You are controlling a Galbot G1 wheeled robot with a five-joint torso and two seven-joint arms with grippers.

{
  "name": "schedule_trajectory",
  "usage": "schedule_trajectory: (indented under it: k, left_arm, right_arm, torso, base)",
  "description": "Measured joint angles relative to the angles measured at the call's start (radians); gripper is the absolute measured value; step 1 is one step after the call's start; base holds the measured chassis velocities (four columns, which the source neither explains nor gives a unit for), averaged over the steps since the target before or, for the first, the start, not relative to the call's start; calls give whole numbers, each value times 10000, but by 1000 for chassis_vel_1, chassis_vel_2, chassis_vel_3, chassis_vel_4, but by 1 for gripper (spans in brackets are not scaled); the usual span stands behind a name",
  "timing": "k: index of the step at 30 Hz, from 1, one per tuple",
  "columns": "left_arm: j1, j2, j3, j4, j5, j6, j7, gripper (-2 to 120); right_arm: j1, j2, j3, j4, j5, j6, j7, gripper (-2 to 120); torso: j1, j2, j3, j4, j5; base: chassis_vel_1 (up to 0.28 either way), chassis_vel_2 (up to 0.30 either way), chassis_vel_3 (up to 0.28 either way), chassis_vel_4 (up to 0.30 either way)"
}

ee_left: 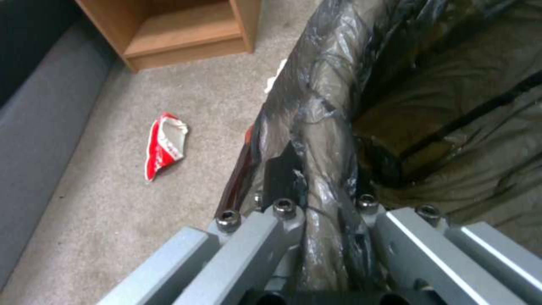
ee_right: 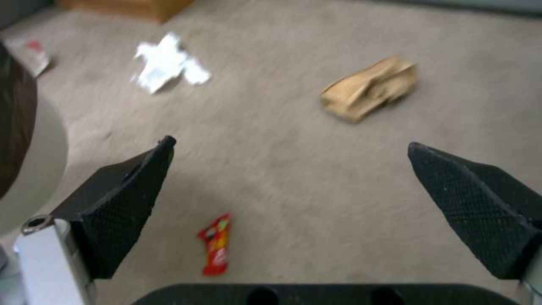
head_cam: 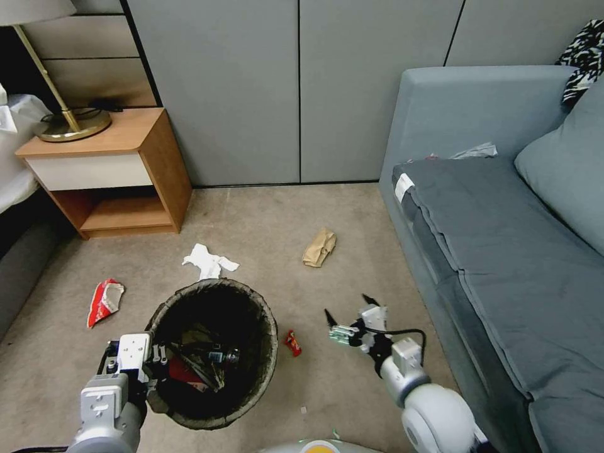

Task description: Pick up the trash bin, then pick up the garbage from the floor and place it into the trash bin.

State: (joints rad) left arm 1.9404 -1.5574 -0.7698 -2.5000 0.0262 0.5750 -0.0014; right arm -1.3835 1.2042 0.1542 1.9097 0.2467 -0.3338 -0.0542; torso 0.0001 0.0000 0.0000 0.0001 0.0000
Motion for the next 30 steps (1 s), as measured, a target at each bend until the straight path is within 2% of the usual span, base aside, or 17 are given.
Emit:
schedule_trajectory:
  k: [4, 6, 10, 16, 22, 30]
  left_arm:
    - [-71, 39, -117, 0, -160, 3, -15, 1]
    - [-93, 35, -114, 0, -202, 21, -19, 1]
    - [-134, 24, -42, 0, -217, 29, -28, 1]
    - [-146, 65, 6, 0, -232, 30, -36, 1]
    - [-128, 146, -29, 0, -296, 60, -32, 1]
    - [-76, 173, -38, 0, -298, 70, -18, 1]
  right_arm:
    - [860, -456, -534, -692, 430, -325, -588, 100]
    - [1419, -761, -887, -1085, 704, -528, -1280, 100]
    - [2167, -1010, -1492, -1588, 1117, -858, -1976, 100]
    - [2850, -865, -2217, -2318, 1301, -1056, -2211, 100]
    - [3499, -364, -2939, -3427, 1362, -1114, -2237, 100]
    - [3695, -50, -3174, -4075, 1266, -1027, -2171, 100]
  torso:
    - [0, 0, 0, -1, 0]
    - [0, 0, 0, 0, 1]
    - [0, 0, 0, -1, 1]
    - [0, 0, 0, 0, -1]
    - [0, 0, 0, -1, -1]
    - [0, 0, 0, 0, 0]
  base:
    - [0, 0, 0, 0]
    - [0, 0, 0, 0]
    - [0, 0, 0, 0]
    - [0, 0, 0, 0]
    - [0, 0, 0, 0]
    - [0, 0, 0, 0]
